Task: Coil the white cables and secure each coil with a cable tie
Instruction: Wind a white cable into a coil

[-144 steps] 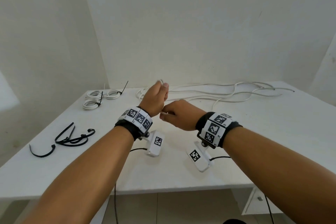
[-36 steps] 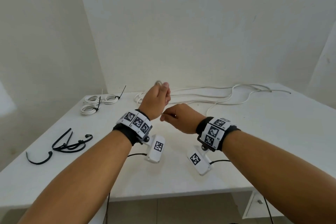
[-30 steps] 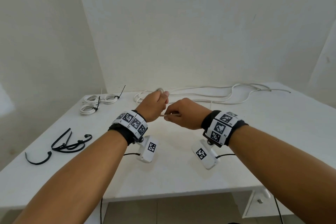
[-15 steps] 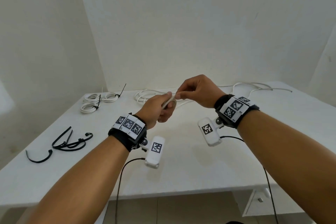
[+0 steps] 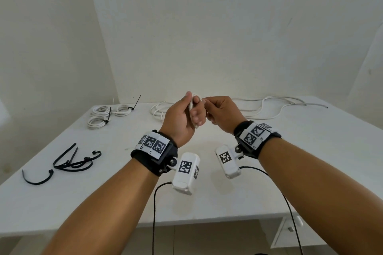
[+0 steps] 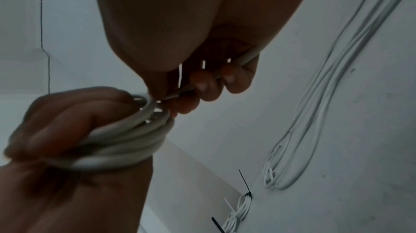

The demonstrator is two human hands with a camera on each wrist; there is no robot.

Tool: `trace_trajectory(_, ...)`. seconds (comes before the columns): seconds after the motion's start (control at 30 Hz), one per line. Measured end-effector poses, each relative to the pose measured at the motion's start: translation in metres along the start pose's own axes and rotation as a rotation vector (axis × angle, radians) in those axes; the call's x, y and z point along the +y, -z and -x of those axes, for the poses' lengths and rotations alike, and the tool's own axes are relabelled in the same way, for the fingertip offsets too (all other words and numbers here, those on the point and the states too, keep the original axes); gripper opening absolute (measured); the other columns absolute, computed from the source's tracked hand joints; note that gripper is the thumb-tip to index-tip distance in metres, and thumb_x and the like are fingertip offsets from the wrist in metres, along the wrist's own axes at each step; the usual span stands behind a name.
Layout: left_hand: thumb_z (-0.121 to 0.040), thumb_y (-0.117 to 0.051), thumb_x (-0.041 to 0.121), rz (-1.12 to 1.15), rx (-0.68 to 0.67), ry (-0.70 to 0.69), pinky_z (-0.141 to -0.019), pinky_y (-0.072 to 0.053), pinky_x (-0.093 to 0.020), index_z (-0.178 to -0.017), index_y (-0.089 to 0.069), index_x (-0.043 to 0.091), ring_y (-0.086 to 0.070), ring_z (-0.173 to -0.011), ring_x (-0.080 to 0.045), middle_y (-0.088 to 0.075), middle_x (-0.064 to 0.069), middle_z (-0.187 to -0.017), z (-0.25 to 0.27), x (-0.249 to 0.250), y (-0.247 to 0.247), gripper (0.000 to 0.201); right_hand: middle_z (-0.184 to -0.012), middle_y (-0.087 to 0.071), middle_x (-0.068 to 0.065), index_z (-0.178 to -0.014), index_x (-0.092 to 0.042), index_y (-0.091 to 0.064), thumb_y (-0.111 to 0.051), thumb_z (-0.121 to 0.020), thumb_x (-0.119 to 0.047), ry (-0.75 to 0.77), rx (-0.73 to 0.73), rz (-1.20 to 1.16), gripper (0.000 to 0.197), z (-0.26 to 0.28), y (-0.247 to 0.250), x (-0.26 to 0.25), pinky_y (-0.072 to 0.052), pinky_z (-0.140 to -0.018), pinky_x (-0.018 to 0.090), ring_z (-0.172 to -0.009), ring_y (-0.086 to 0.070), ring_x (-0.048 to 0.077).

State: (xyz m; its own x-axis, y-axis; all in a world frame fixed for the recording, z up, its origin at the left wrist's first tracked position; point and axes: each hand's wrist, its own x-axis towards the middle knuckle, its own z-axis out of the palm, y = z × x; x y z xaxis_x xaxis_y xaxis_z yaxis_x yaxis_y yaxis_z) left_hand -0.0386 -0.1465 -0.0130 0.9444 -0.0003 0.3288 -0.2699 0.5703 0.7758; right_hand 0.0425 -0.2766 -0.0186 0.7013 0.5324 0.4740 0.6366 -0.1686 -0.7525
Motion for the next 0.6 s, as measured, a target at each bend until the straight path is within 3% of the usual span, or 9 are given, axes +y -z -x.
trace_trajectory(0.1, -0.105, -0.031, 0.028, 0.064, 0.077, -0.1, -0.049, -0.031, -0.025, -0.08, -0.046, 0.011, -0.034, -0.047, -0.013, -0.036, 0.001, -0.055, -0.005, 0.002, -0.004, 0.034, -0.046, -0.05, -0.017, -0.063, -0.027, -0.06, -0.045, -0.104, -0.019, 0.016, -0.034, 0.139, 0.044, 0.002, -0.005, -0.006, -0.033, -0.051, 0.016, -0.044, -0.04, 0.003)
trace_trajectory(0.23, -0.107, -0.031, 0.027, 0.087, 0.202, -0.187, -0.049, -0.034, -0.025, -0.081, -0.046, 0.011, -0.037, -0.046, -0.013, -0.039, 0.0, -0.056, -0.013, 0.006, -0.008, 0.034, -0.05, -0.049, -0.012, -0.06, -0.024, -0.049, -0.044, -0.102, -0.02, -0.001, -0.024, 0.271, 0.042, -0.002, -0.008, -0.011, -0.032, -0.052, 0.019, -0.046, -0.04, 0.004)
trace_trajectory(0.3, -0.107, -0.032, 0.028, 0.119, 0.277, -0.255, -0.048, -0.035, -0.024, -0.081, -0.047, 0.012, -0.038, -0.046, -0.012, -0.041, 0.001, -0.055, -0.02, 0.012, -0.007, 0.034, -0.06, -0.053, -0.011, -0.07, -0.027, -0.059, -0.044, -0.104, -0.025, -0.002, -0.065, 0.343, 0.037, -0.002, -0.01, -0.013, -0.037, -0.056, 0.025, -0.054, -0.048, 0.008)
trace_trajectory(0.37, -0.107, -0.034, 0.027, 0.112, 0.352, -0.315, -0.048, -0.036, -0.024, -0.081, -0.047, 0.013, -0.037, -0.046, -0.012, -0.041, 0.002, -0.054, -0.027, 0.016, -0.004, 0.033, -0.069, -0.059, -0.01, -0.094, -0.023, -0.071, -0.042, -0.105, -0.03, 0.003, -0.085, 0.387, 0.032, -0.001, -0.011, -0.015, -0.046, -0.062, 0.031, -0.062, -0.054, 0.013)
trace_trajectory(0.47, -0.106, -0.034, 0.025, -0.041, 0.442, -0.39, -0.05, -0.037, -0.025, -0.081, -0.047, 0.013, -0.039, -0.047, -0.013, -0.042, 0.003, -0.054, -0.031, 0.017, 0.0, 0.03, -0.079, -0.066, 0.002, -0.106, -0.015, -0.07, -0.04, -0.105, -0.033, -0.009, -0.133, 0.452, 0.035, 0.002, -0.014, -0.016, -0.051, -0.071, 0.038, -0.069, -0.058, 0.02)
trace_trajectory(0.53, -0.106, -0.034, 0.024, -0.123, 0.489, -0.421, -0.051, -0.037, -0.026, -0.081, -0.045, 0.013, -0.04, -0.047, -0.013, -0.042, 0.004, -0.053, -0.034, 0.017, 0.008, 0.029, -0.095, -0.07, 0.003, -0.114, -0.015, -0.069, -0.039, -0.106, -0.033, -0.017, -0.215, 0.491, 0.036, 0.007, -0.016, -0.014, -0.052, -0.078, 0.036, -0.08, -0.062, 0.02)
trace_trajectory(0.6, -0.105, -0.034, 0.024, -0.295, 0.518, -0.434, -0.051, -0.037, -0.027, -0.083, -0.045, 0.011, -0.041, -0.047, -0.013, -0.044, 0.004, -0.054, -0.039, 0.017, 0.019, 0.027, -0.102, -0.069, 0.0, -0.123, -0.019, -0.065, -0.04, -0.106, -0.032, -0.031, -0.29, 0.504, 0.033, 0.012, -0.017, -0.012, -0.05, -0.076, 0.029, -0.083, -0.063, 0.015)
